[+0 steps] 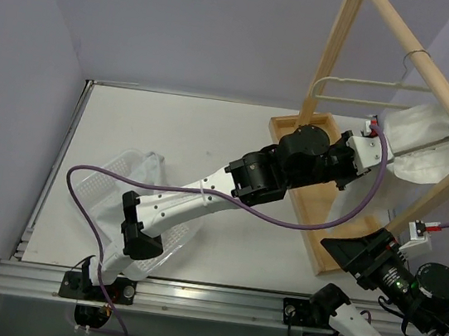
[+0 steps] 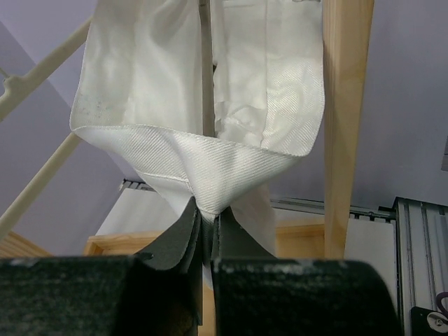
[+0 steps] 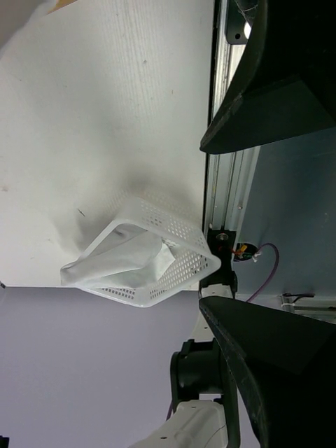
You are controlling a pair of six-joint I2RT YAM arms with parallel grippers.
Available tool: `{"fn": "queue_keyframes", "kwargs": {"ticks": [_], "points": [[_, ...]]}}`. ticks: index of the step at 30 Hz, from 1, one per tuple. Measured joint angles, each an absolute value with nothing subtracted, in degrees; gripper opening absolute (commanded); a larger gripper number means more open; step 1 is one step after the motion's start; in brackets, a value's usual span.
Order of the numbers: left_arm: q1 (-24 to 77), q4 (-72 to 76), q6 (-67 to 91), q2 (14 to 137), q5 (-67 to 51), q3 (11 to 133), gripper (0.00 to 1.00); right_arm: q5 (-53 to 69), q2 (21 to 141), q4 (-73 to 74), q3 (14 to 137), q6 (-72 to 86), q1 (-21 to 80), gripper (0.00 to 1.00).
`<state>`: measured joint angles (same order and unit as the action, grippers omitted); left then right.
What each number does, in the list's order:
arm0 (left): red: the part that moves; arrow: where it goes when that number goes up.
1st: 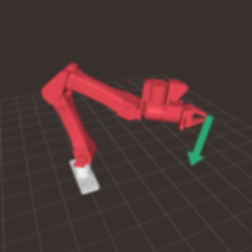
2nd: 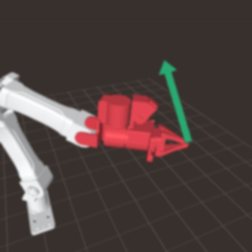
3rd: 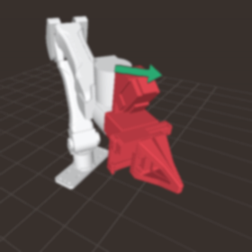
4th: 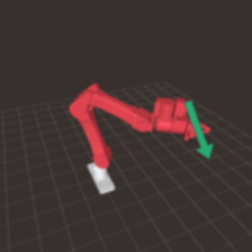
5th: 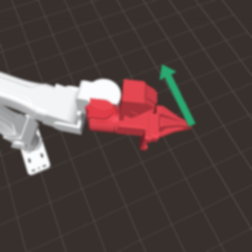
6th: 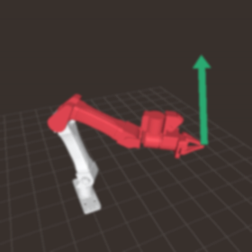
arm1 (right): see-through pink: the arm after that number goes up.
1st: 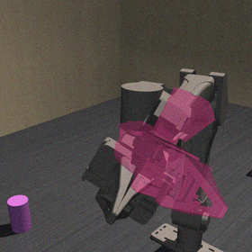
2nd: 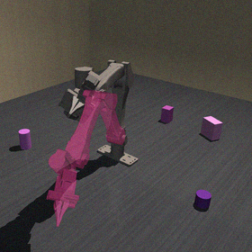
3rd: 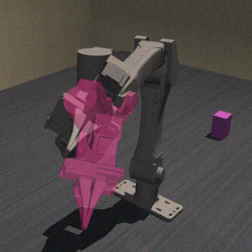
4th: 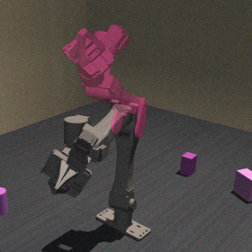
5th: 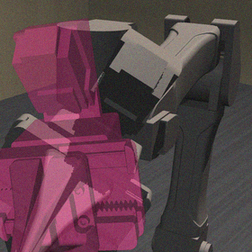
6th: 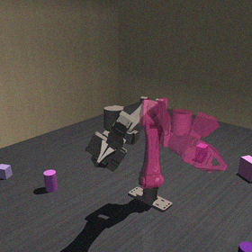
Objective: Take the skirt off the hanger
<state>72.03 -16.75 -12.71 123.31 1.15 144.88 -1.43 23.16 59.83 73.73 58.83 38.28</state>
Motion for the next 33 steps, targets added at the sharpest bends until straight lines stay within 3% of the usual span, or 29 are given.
{"fn": "queue_keyframes", "kwargs": {"ticks": [29,30,31,33], "points": [[70.1,-21.1,-3.0,113.8,-6.1,143.7,0.02,-1.6,23.2,59.9,74.3,58.7,38.3,0.79],[70.0,-21.1,-2.9,113.8,-6.3,143.6,0.04,-1.6,23.2,59.9,74.4,58.7,38.3,0.79],[69.9,-20.6,-2.7,113.7,-6.7,143.1,0.15,-1.6,23.2,59.9,74.5,58.7,38.3,0.79],[69.8,-19.4,-2.7,113.3,-7.3,141.4,0.29,-1.8,23.2,59.9,74.5,58.7,38.3,0.79]]}}
